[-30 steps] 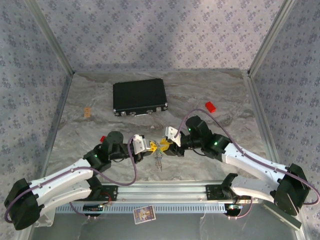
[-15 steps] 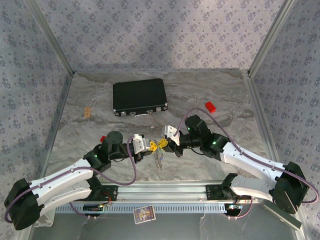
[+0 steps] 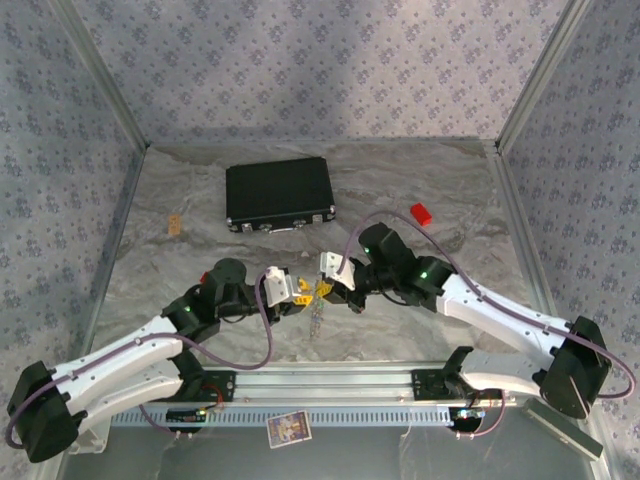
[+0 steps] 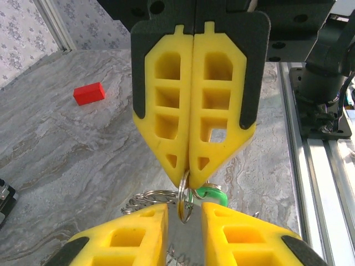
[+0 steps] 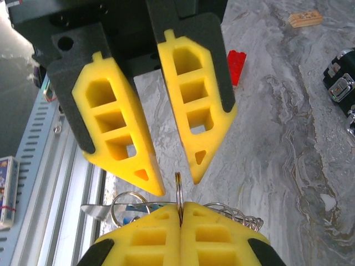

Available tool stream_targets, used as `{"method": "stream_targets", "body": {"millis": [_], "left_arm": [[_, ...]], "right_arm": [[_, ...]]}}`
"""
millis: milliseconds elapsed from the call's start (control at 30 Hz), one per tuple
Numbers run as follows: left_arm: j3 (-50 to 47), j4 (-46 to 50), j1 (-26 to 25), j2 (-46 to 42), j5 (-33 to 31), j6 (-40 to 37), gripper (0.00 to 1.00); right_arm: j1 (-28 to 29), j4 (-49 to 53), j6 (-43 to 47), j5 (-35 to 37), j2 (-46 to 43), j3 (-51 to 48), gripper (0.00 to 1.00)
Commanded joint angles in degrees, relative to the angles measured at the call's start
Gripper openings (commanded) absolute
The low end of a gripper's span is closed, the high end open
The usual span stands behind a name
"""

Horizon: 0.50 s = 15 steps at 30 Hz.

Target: Put the keys on the keyring

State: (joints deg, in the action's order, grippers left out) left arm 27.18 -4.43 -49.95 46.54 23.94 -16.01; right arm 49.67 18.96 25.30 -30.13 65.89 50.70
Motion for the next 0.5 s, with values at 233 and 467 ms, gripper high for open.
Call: {"method": "stream_targets", "body": {"millis": [233,467], "left_arm": [[3.82,3.95,-0.2,1.8,-0.06,-2.32,0.15],[3.91,3.9,-0.23,1.72,0.23,-2.1,0.06]], "right_arm": [[2.75,8.26,6.78,3.73,2.26,6.44,0.0],[4.09,9.58,8.19,5.61,3.8,8.32,0.0]]}}
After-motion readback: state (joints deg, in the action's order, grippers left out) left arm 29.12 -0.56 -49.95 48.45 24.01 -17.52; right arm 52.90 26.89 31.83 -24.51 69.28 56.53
